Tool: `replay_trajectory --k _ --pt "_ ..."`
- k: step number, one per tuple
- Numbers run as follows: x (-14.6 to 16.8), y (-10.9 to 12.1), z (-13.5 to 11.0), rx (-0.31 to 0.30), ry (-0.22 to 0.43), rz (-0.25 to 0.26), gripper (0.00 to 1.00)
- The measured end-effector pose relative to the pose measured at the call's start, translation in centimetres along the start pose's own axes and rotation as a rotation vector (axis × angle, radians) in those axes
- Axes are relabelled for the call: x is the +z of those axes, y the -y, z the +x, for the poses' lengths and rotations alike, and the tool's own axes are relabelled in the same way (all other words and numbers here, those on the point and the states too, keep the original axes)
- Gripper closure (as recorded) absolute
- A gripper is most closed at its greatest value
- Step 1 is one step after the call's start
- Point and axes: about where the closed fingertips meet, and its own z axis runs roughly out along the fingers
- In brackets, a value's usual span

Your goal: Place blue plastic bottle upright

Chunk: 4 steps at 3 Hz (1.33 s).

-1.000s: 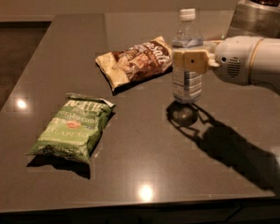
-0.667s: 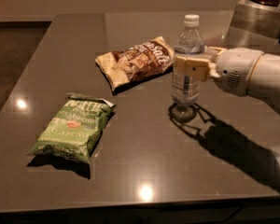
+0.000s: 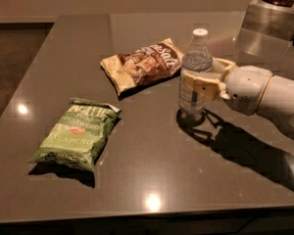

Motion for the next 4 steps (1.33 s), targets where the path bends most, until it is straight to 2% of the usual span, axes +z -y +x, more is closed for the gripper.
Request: replay_trajectory --k 1,2,4 --pt "0.2 -0.5 0.7 -0.067 0.046 -0.067 0.83" --pt "0.3 -1.0 1.3 -0.107 0.081 -0.119 0.60" --pt "0.5 -1.3 1.9 -0.109 0.085 -0.133 0.13"
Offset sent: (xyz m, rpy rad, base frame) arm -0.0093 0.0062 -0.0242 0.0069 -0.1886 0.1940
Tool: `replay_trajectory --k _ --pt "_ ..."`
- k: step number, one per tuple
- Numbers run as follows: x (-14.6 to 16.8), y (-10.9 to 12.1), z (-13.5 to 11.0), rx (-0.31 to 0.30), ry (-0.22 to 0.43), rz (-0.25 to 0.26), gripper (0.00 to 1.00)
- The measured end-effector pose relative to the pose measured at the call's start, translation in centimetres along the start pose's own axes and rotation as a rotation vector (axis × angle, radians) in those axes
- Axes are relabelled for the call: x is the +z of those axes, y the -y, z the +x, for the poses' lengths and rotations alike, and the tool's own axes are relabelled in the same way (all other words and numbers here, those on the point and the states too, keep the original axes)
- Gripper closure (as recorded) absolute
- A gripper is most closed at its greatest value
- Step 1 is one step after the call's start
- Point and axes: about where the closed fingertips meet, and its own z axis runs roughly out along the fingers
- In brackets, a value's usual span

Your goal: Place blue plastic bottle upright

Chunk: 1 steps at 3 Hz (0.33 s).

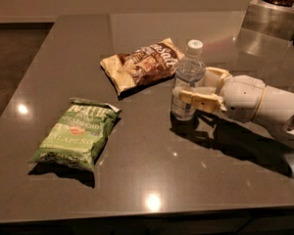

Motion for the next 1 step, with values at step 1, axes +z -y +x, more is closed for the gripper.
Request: replay_trajectory --k 1 --pt "0.19 -0.13 -0.08 -0.001 0.000 -0.004 0.00"
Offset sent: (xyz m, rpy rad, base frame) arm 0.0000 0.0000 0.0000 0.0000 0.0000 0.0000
